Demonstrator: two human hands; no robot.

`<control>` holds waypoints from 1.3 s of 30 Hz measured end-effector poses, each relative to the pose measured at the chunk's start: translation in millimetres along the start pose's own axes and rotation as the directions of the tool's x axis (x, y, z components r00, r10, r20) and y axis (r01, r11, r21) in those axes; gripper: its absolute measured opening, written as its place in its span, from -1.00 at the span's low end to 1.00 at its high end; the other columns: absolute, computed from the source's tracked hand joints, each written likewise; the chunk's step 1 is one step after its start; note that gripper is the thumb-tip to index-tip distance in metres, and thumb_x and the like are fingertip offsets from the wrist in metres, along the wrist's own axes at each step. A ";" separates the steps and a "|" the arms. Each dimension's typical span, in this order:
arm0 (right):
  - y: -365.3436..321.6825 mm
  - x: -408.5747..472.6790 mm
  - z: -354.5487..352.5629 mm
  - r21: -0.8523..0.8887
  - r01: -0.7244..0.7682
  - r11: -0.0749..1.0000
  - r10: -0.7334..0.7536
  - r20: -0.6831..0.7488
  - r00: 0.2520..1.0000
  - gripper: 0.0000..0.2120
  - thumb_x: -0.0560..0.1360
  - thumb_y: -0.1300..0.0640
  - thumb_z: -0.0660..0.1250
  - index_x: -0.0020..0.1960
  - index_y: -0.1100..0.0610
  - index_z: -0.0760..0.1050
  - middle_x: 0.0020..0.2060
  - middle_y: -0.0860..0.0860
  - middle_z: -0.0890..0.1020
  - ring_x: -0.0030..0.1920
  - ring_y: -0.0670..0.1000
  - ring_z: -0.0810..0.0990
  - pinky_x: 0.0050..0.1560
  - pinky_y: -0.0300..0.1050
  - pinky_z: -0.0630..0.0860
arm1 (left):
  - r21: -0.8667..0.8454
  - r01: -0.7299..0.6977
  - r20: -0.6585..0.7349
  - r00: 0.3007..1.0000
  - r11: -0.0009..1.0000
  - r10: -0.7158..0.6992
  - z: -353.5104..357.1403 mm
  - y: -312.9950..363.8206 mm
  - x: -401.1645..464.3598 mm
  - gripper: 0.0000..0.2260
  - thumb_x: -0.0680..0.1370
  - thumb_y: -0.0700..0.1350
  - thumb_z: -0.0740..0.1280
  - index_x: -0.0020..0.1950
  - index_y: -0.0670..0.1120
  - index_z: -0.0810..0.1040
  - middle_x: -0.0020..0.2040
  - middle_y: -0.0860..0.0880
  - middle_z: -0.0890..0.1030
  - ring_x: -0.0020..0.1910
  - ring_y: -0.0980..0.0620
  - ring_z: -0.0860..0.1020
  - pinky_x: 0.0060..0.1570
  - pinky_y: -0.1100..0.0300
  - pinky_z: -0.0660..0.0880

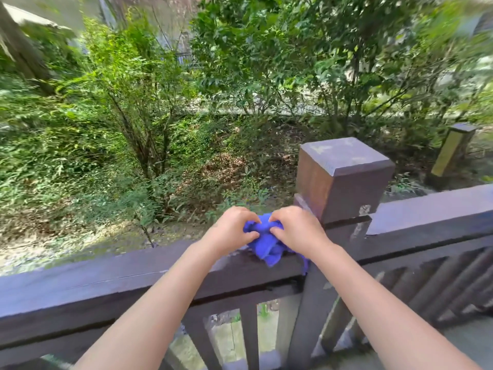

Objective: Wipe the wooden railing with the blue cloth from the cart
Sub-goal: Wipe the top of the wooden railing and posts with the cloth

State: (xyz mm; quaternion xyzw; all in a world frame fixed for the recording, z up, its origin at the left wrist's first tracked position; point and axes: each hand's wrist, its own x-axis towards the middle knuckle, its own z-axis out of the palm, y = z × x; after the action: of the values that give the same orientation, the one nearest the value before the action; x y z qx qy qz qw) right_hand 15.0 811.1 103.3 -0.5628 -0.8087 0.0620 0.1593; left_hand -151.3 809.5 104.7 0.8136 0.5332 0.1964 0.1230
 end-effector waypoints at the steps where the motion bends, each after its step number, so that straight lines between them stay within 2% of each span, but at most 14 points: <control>1: 3.1 2.0 6.5 0.008 -0.008 1.000 0.008 0.011 1.000 -0.80 0.46 0.08 0.24 0.05 0.09 0.54 0.05 0.05 0.62 0.16 0.09 0.50 -0.03 -0.06 0.44 | -0.002 0.015 0.023 1.000 1.000 -0.015 5.1 -3.3 2.3 -0.74 0.39 -0.22 0.40 0.06 -0.22 0.58 0.00 -0.24 0.62 0.04 -0.15 0.53 0.06 0.19 0.30; 4: 5.9 2.9 17.8 0.028 -0.035 0.999 0.034 0.020 0.999 -0.81 0.43 0.02 0.23 -0.06 0.04 0.57 -0.08 0.04 0.64 0.07 0.07 0.51 -0.16 -0.06 0.44 | 0.027 0.037 0.098 0.994 0.999 -0.039 10.7 -11.8 3.5 -0.73 0.39 -0.22 0.39 0.07 -0.21 0.57 0.01 -0.22 0.62 0.03 -0.14 0.53 0.02 0.21 0.30; 7: 6.7 4.2 22.6 0.101 -0.087 0.991 0.084 0.035 0.996 -0.72 0.47 0.05 0.14 -0.39 0.07 0.41 -0.39 0.03 0.51 -0.16 0.15 0.45 -0.37 -0.09 0.23 | 0.152 0.035 0.205 0.976 0.988 -0.067 8.2 -17.6 3.0 -0.71 0.39 -0.18 0.34 0.11 -0.09 0.54 0.07 -0.12 0.60 0.09 -0.11 0.50 0.12 0.14 0.35; 8: 8.3 7.9 23.5 0.141 -0.088 0.986 0.089 0.002 0.996 -0.71 0.49 0.09 0.12 -0.39 0.08 0.40 -0.36 0.08 0.53 -0.15 0.17 0.47 -0.34 -0.05 0.26 | 0.205 0.048 0.203 0.975 0.978 -0.090 9.2 -17.1 3.5 -0.68 0.39 -0.15 0.32 0.15 -0.05 0.51 0.13 -0.09 0.59 0.16 -0.08 0.48 0.24 0.08 0.33; 9: 10.9 13.0 25.8 0.164 -0.066 0.984 0.075 -0.047 0.996 -0.75 0.51 0.14 0.11 -0.26 0.09 0.50 -0.22 0.15 0.61 -0.05 0.19 0.51 -0.22 -0.01 0.36 | 0.234 0.074 0.171 0.979 0.969 -0.115 12.9 -14.4 4.5 -0.64 0.41 -0.14 0.29 0.22 -0.03 0.46 0.23 -0.07 0.54 0.25 -0.04 0.44 0.35 -0.01 0.23; 10: 13.3 17.5 28.6 0.157 -0.029 0.987 0.041 -0.075 0.996 -0.76 0.53 0.18 0.11 -0.02 0.13 0.55 0.01 0.20 0.63 0.13 0.17 0.50 0.03 0.01 0.40 | 0.233 0.107 0.119 0.983 0.967 -0.138 20.0 -9.3 5.0 -0.59 0.45 -0.14 0.24 0.31 -0.06 0.38 0.34 -0.09 0.46 0.34 -0.02 0.37 0.40 -0.07 0.12; 12: 16.2 23.1 38.8 0.075 0.038 0.996 -0.038 -0.009 0.999 -0.64 0.57 0.18 0.06 0.35 0.17 0.34 0.38 0.16 0.40 0.42 0.09 0.26 0.41 -0.07 0.15 | 0.187 0.157 0.018 0.986 0.970 -0.163 41.9 1.5 5.3 -0.53 0.55 -0.12 0.12 0.45 -0.12 0.14 0.50 -0.11 0.19 0.47 -0.01 0.15 0.44 -0.07 0.02; 14: 17.1 20.3 53.2 -0.037 0.038 0.999 -0.035 0.083 0.996 -0.57 0.60 0.09 -0.02 0.44 0.15 0.14 0.49 0.10 0.20 0.50 0.04 0.07 0.47 -0.05 0.03 | 0.209 0.176 0.010 0.983 0.962 -0.182 65.1 6.8 1.0 -0.53 0.61 -0.08 0.00 0.49 -0.12 -0.04 0.54 -0.09 0.02 0.51 0.01 0.00 0.46 -0.04 -0.03; 21: 11.2 10.7 71.6 -0.026 -0.034 0.999 0.035 0.047 0.998 -0.53 0.60 0.02 -0.04 0.47 0.17 0.08 0.51 0.08 0.12 0.51 0.01 0.00 0.48 -0.07 0.00 | 0.247 0.138 -0.028 0.990 0.959 -0.135 77.1 -13.0 -11.0 -0.56 0.62 -0.05 -0.03 0.48 -0.12 0.02 0.54 -0.08 0.06 0.51 0.02 0.01 0.47 0.02 -0.04; 25: -27.0 7.9 85.4 -0.021 -0.064 0.998 0.064 0.014 0.998 -0.51 0.59 0.02 -0.04 0.46 0.20 0.07 0.51 0.12 0.11 0.51 0.03 0.02 0.49 -0.03 -0.05 | 0.255 0.192 -0.057 0.981 0.948 -0.183 65.4 -31.9 -34.6 -0.56 0.61 -0.07 -0.03 0.48 -0.11 0.02 0.54 -0.05 0.05 0.51 0.05 -0.01 0.46 0.06 -0.07; 30: -127.3 20.2 117.3 0.098 0.082 0.992 -0.089 0.073 0.993 -0.47 0.57 0.01 -0.03 0.45 0.25 0.04 0.50 0.18 0.10 0.51 0.07 0.01 0.50 0.01 -0.10 | 0.283 0.364 -0.129 0.931 0.887 -0.341 20.0 -94.2 -107.5 -0.58 0.62 -0.09 -0.03 0.49 -0.06 0.03 0.54 0.00 0.03 0.50 0.11 -0.02 0.45 0.14 -0.10; 33: -163.9 23.2 126.7 0.117 0.160 0.980 -0.175 0.131 0.976 -0.47 0.58 0.02 -0.02 0.45 0.27 0.02 0.50 0.20 0.07 0.51 0.08 0.00 0.49 0.04 -0.15 | 0.196 0.471 -0.119 0.882 0.860 -0.456 2.4 -109.7 -133.7 -0.59 0.62 -0.12 -0.01 0.48 -0.03 0.06 0.53 0.02 0.04 0.50 0.12 -0.03 0.46 0.12 -0.10; 36: -144.6 22.3 120.4 0.090 0.213 0.973 -0.223 0.134 0.965 -0.48 0.58 0.02 -0.04 0.46 0.24 0.02 0.51 0.15 0.08 0.51 0.04 0.02 0.48 0.09 -0.19 | 0.159 0.489 -0.120 0.872 0.858 -0.474 2.5 -100.7 -122.3 -0.56 0.58 -0.11 -0.05 0.47 0.00 0.09 0.53 0.01 0.07 0.50 0.10 0.00 0.47 0.06 -0.09; 39: -88.6 16.3 107.4 0.042 0.176 0.983 -0.180 0.112 0.977 -0.50 0.59 0.01 -0.06 0.47 0.19 0.02 0.52 0.09 0.06 0.51 -0.02 0.02 0.48 0.13 -0.20 | 0.182 0.406 -0.087 0.914 0.896 -0.396 20.3 -73.1 -91.4 -0.51 0.52 -0.07 -0.07 0.47 0.04 0.09 0.53 0.00 0.08 0.50 0.07 0.00 0.47 0.01 -0.06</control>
State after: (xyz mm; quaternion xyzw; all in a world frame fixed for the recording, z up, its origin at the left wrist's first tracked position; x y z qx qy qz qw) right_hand -104.2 803.0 30.0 -0.4810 -0.8626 0.0925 0.1262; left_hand -234.4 755.4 39.4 0.6896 0.7088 0.1327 0.0673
